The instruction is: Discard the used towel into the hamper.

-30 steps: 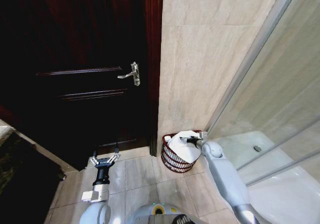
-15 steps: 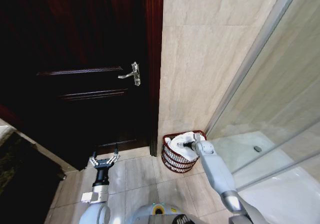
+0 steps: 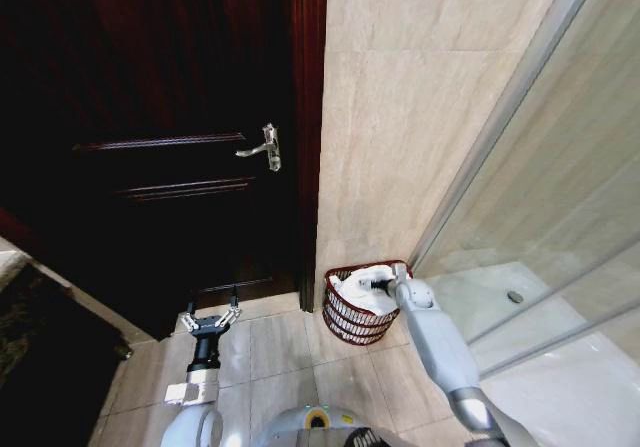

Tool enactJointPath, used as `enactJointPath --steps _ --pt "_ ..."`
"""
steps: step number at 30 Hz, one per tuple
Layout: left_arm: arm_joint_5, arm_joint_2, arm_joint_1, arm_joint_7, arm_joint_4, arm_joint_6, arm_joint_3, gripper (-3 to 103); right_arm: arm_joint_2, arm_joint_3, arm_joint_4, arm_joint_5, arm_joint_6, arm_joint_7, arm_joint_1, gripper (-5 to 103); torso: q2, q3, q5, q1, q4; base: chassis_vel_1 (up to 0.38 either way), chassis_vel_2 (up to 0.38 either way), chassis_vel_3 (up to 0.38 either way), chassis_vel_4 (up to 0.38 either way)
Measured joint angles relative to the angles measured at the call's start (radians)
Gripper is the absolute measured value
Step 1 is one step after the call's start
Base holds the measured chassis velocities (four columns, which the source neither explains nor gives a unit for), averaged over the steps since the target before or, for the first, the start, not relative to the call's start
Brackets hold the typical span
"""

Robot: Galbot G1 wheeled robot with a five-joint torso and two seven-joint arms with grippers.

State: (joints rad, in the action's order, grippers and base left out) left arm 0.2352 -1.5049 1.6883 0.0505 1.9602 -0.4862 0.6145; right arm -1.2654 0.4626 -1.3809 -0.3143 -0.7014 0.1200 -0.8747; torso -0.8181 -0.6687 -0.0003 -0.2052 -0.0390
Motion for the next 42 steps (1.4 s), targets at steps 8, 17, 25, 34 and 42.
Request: enactJointPath --steps 8,17,25,34,42 --pt "0.002 0.006 -0.01 0.001 -0.014 -0.004 -0.008 100 0.036 0.023 -0.028 -0.033 -0.013 -0.033 -0.037 100 0.0 0.0 0.0003 0.0 0.0002 0.0 0.0 0.0 0.0" --pt "0.003 0.006 -0.009 0.001 -0.011 -0.005 0.001 100 -0.013 0.027 0.115 -0.04 -0.027 0.045 0.039 100 0.0 0.0 0.0002 0.0 -0.0003 0.0 0.0 0.0 0.0" --pt "0.005 0.005 -0.006 0.0 -0.004 -0.007 0.008 100 -0.053 0.034 0.222 -0.052 -0.027 0.082 0.067 100 0.0 0.0 0.0001 0.0 0.0001 0.0 0.0 0.0 0.0" --pt "0.003 -0.003 0.006 -0.001 0.011 -0.011 0.007 100 -0.12 0.036 0.246 -0.12 -0.027 0.127 0.057 100 0.0 0.0 0.0001 0.0 -0.0001 0.0 0.0 0.0 0.0" --pt "0.003 0.001 0.013 -0.007 0.025 -0.013 0.014 100 -0.136 0.038 0.272 -0.111 -0.027 0.106 0.061 100 0.0 0.0 0.0005 0.0 -0.0003 0.0 0.0 0.0 0.0"
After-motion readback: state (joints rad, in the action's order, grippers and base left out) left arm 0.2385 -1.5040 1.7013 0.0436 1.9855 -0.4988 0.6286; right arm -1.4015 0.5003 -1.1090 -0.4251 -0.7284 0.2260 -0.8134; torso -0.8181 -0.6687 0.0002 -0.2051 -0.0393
